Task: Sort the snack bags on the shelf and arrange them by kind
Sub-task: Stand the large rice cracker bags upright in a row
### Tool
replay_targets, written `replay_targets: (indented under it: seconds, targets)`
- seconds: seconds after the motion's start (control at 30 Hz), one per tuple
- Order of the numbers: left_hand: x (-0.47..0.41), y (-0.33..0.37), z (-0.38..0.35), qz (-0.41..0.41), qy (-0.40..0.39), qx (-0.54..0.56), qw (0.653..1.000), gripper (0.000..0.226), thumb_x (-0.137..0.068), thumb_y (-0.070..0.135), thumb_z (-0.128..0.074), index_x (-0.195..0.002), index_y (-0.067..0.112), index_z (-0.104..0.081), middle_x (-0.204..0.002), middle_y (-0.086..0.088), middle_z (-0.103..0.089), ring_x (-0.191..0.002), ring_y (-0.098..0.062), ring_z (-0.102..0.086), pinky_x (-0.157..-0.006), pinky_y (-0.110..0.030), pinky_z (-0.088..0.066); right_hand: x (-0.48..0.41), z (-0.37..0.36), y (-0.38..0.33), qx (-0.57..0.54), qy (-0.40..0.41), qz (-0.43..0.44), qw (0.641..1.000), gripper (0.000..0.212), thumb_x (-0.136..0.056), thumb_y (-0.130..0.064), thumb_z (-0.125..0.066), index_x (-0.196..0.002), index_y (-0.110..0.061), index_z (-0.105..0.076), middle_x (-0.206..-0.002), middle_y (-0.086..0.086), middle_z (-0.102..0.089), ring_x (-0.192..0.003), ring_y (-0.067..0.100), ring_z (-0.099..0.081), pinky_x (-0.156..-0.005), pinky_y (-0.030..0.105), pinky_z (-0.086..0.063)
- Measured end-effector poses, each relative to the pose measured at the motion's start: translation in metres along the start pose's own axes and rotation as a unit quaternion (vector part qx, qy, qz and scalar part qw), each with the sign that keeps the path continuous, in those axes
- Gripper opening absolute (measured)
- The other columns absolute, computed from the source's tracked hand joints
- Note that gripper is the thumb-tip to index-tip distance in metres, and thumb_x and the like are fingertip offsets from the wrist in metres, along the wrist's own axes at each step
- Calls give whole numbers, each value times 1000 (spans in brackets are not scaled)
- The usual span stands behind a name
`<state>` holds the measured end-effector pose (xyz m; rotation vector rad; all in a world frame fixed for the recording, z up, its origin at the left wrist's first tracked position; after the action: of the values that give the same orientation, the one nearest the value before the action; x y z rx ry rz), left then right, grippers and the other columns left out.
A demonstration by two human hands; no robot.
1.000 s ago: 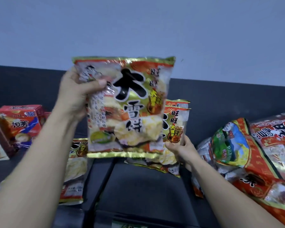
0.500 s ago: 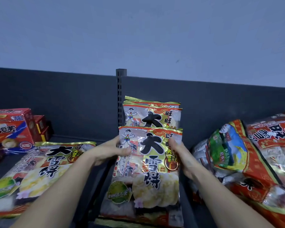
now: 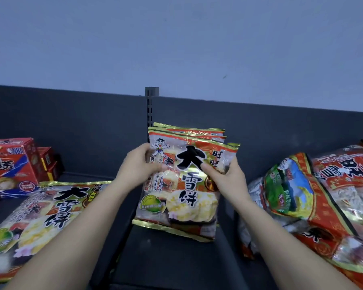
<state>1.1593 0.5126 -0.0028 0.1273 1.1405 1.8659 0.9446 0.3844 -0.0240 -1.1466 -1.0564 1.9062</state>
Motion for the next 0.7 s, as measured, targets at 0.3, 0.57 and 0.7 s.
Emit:
replay_targets:
  seconds: [0.3,0.57,0.7]
  targets:
    - [24,-29,-13,7,-4,15,1000,69,-84,39,-70,-144,21,-41,-144,-1,-48,-129,-18,-44,-93,-26,-36,22,-30,48,3,-239,-149,959,144,-56,-30,-92,-153,-28,14,-158,-5,-21,-130,8,-34,-107,23,-28]
    - [39,-64,-48,57,-294,30,954,144,-45,41,-93,-152,28,2,-147,10,-35,-134,-9,-34,-111,-22,-25,28,-24,53,21,-167,-56,984,119,-53,-51,-90,-151,-35,-25,-135,-11,-57,-102,-1,-66,-104,28,-45]
    - [25,-56,-34,0,-139,35,990,107,-62,19,-90,-145,32,-23,-123,12,-59,-116,-12,-57,-101,-33,-45,27,-22,50,43,-79,-28,996,88,-57,-59,-84,-133,-43,-43,-108,-20,-69,-103,5,-66,-97,35,-50]
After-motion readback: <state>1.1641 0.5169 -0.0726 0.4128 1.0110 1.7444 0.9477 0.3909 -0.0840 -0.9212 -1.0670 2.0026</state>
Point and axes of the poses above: each hand's wrist, its own x-axis away from the middle knuckle, its own z-axis out of the back of the hand, y = z × x, the point moved 7 cm from there along -x, towards the middle knuckle
